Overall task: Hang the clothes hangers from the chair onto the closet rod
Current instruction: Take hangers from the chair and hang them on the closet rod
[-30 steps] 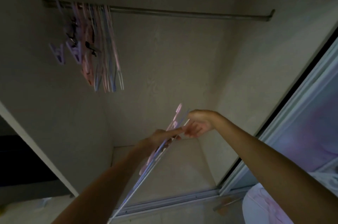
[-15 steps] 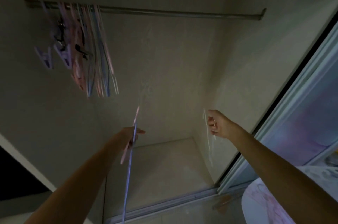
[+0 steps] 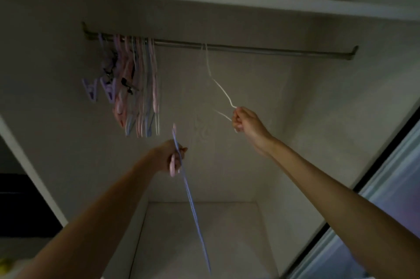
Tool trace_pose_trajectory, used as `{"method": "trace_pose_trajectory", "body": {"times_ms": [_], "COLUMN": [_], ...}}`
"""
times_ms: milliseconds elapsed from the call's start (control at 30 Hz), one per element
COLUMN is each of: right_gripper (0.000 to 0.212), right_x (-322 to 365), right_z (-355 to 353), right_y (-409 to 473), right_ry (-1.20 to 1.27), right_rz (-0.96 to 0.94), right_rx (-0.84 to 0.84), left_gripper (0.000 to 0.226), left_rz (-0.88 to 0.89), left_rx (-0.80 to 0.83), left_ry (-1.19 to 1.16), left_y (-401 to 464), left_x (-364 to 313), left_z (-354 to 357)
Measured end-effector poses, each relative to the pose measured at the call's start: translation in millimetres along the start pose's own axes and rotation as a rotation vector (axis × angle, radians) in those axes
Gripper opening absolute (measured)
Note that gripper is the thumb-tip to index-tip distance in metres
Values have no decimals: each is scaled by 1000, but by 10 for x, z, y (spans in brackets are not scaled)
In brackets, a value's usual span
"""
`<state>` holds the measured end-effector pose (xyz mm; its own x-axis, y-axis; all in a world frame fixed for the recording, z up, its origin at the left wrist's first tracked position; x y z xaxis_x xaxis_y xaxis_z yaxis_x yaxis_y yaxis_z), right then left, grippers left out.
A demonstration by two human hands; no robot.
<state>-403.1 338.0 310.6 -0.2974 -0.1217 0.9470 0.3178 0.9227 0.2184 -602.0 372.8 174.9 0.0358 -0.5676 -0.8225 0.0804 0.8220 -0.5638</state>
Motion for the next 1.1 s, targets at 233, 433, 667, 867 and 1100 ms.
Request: {"method": "trace_pose_trajectory", "body": {"times_ms": [233, 433, 667, 867, 1100], "right_gripper": [35, 38, 20, 57, 60], "right_x": [378, -91, -283, -205, 871], "right_z": [431, 783, 966, 885, 1097], "right_y": [493, 422, 265, 430, 1378], "right_ry": [63, 34, -14, -689, -669], "right_rz": [-68, -23, 121, 43, -110], "right_rx": [13, 62, 268, 459, 159], "left_gripper": [36, 36, 33, 38, 39], "left_rz": [48, 51, 68, 32, -40], "left_rx": [-81, -102, -137, -89, -35], "left_ry": [67, 13, 125, 133, 237], "left_y": [-54, 66, 67, 81, 278], "left_x": [-388, -501, -576, -520, -322], "left_z": [246, 175, 32, -136, -318]}}
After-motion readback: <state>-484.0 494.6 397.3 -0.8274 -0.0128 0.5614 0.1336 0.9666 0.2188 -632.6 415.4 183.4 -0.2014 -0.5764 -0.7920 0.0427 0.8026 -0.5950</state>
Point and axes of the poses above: each hand's wrist, its own y-axis towards the middle knuckle, its own z-axis out of the palm, x = y × z, the point moved 8 cm from there along y, towards the middle knuckle, and after that the axes turned 10 degrees about -x, right-handed, at the moved point
